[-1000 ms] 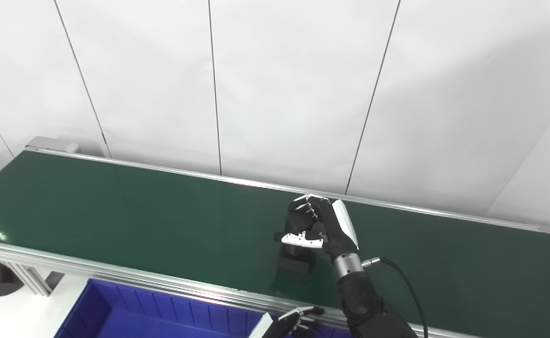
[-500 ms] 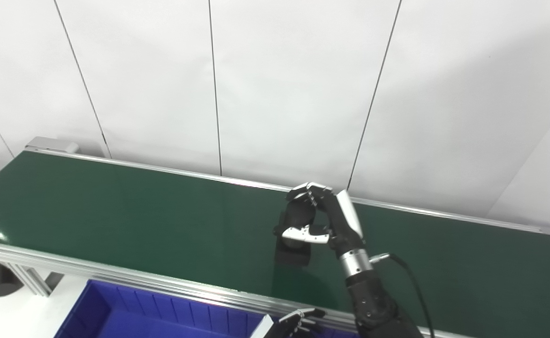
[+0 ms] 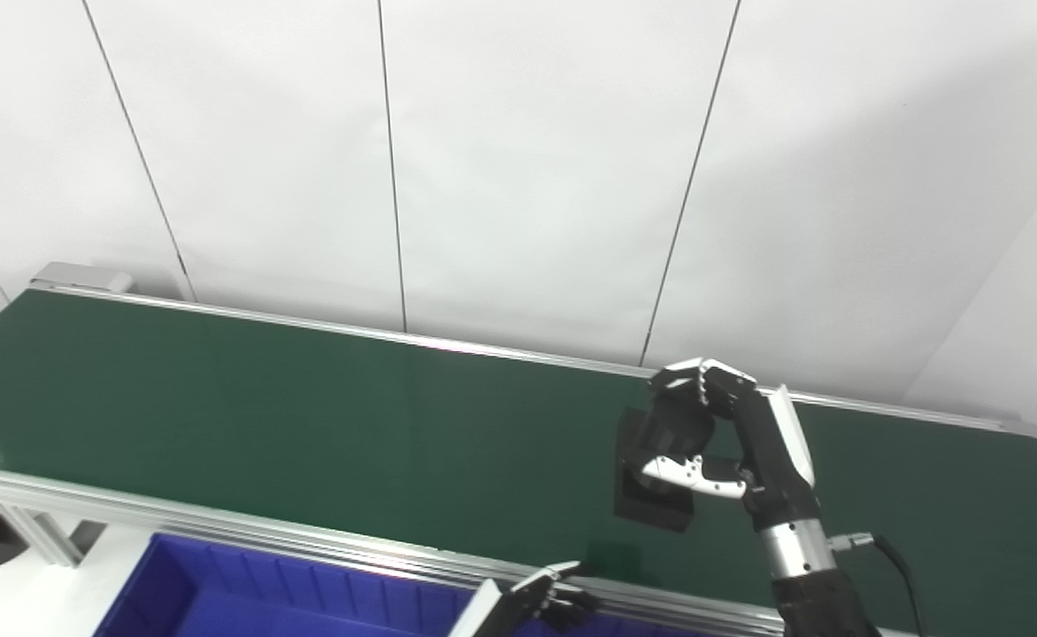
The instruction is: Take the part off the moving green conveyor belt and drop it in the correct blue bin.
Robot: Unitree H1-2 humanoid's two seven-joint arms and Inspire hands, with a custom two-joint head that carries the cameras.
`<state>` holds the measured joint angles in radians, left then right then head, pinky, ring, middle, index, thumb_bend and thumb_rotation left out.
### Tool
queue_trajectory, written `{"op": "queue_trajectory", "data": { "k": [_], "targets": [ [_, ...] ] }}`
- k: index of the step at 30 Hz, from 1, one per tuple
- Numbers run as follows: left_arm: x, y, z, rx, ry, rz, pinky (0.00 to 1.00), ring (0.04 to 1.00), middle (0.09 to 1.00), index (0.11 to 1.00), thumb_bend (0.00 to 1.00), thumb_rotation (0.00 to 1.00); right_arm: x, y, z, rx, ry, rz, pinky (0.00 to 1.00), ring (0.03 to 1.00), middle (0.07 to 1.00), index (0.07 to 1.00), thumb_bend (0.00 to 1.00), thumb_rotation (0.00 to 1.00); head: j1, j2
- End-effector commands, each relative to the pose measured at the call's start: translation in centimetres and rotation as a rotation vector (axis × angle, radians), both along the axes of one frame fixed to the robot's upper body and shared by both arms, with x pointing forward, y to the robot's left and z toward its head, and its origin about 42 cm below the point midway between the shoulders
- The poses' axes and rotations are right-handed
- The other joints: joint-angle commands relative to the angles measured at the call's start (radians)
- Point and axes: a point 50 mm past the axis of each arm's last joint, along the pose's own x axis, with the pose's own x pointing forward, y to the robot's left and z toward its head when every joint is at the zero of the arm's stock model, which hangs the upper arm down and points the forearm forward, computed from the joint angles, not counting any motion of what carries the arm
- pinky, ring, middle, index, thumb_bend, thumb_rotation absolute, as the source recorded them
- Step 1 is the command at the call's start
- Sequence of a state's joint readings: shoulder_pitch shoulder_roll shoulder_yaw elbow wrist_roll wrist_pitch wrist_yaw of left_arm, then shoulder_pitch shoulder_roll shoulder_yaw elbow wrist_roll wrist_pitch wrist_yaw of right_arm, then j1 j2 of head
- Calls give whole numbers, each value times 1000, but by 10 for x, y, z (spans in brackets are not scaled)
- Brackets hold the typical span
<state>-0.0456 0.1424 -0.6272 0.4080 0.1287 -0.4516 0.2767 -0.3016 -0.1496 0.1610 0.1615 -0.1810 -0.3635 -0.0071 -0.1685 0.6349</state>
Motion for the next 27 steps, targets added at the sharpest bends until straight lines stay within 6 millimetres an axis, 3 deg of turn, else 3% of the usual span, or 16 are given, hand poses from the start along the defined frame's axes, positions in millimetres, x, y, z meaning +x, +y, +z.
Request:
{"op": "queue_trajectory", "data": {
  "k": [1, 2, 3, 4, 7, 12, 20, 27],
  "targets": [
    [6, 8, 14, -45, -42, 1, 652, 662, 725, 834, 956, 323, -2, -5, 21, 23, -77, -6, 325, 391, 477, 538, 514, 0, -35, 22],
    [7, 11, 16, -53, -45, 1, 650, 663, 725, 833, 959, 319, -6, -10, 20, 18, -79, -16, 329, 395, 476, 535, 515, 0, -35, 22],
    [7, 14, 20, -63, -52, 0, 631, 663, 727, 829, 960, 312, -10, -14, 20, 16, -79, -25, 339, 402, 477, 531, 516, 0, -73, 55],
    [8, 16, 24, -71, -59, 0, 623, 662, 729, 827, 961, 311, -13, -17, 19, 15, -78, -32, 339, 403, 477, 530, 516, 0, -73, 55],
    [9, 24, 33, -96, -80, 1, 617, 662, 729, 822, 973, 313, -26, -27, 18, 9, -67, -63, 298, 383, 462, 539, 514, 0, -124, 110],
    [9, 32, 49, -119, -124, 0, 580, 651, 722, 819, 969, 306, -46, -38, 4, 12, 5, -94, 324, 397, 478, 535, 515, 0, -161, 147],
    [9, 39, 66, -175, -160, 15, 555, 644, 720, 822, 950, 277, -70, -43, -16, -8, 92, -166, 328, 401, 474, 527, 517, 0, -188, 181],
    [9, 43, 71, -207, -154, 33, 596, 660, 724, 830, 942, 269, -82, -50, -29, -50, 124, -196, 309, 391, 458, 530, 516, 0, -194, 204]
  ]
}}
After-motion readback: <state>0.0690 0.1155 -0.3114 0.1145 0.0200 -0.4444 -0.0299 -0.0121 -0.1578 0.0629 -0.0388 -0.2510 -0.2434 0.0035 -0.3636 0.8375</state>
